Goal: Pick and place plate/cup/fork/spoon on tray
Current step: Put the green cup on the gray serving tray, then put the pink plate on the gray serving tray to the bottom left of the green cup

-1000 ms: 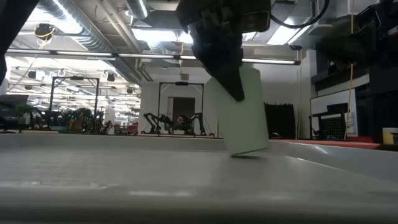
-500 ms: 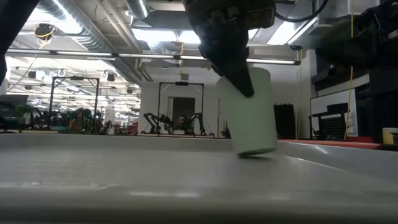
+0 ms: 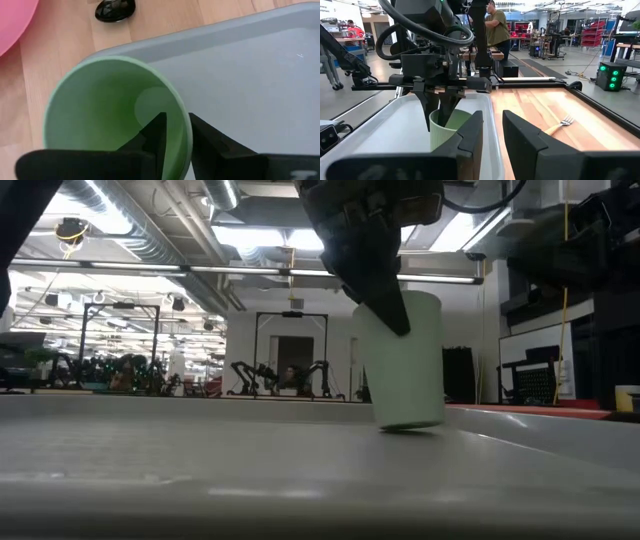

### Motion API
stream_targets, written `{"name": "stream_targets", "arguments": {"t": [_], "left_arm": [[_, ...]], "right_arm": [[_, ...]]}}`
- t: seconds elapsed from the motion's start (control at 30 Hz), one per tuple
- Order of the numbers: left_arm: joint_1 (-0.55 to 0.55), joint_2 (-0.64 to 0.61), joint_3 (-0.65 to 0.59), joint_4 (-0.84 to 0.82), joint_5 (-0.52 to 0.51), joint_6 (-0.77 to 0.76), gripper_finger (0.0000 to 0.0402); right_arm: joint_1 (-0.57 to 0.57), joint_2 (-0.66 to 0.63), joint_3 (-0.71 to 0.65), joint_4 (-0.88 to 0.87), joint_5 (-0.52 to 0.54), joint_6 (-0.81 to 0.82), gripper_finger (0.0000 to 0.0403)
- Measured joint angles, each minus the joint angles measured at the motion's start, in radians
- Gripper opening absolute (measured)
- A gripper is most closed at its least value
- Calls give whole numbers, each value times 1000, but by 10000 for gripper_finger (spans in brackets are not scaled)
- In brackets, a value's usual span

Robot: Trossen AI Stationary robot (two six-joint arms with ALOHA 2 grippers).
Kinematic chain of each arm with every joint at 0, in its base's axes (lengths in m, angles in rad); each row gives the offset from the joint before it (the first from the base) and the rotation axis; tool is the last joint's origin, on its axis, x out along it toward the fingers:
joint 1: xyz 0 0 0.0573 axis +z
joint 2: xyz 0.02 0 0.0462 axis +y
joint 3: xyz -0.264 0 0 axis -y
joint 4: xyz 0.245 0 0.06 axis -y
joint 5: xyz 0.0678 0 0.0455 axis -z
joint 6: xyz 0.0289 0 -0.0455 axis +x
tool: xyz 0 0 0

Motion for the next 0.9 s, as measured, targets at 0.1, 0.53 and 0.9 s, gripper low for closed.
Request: {"name": "stream_targets", "arguments": {"t": [0.1, 0.53, 0.9], "left_arm": [[-1, 0, 0, 0, -6, -6, 67], [-36, -3, 134, -78, -52, -2, 68], [-59, -3, 396, -632, -340, -10, 69]], "right_arm": [[0, 0, 0, 0, 0, 0, 80], [0, 0, 0, -1, 0, 0, 80], [0, 0, 0, -1, 0, 0, 80]]}}
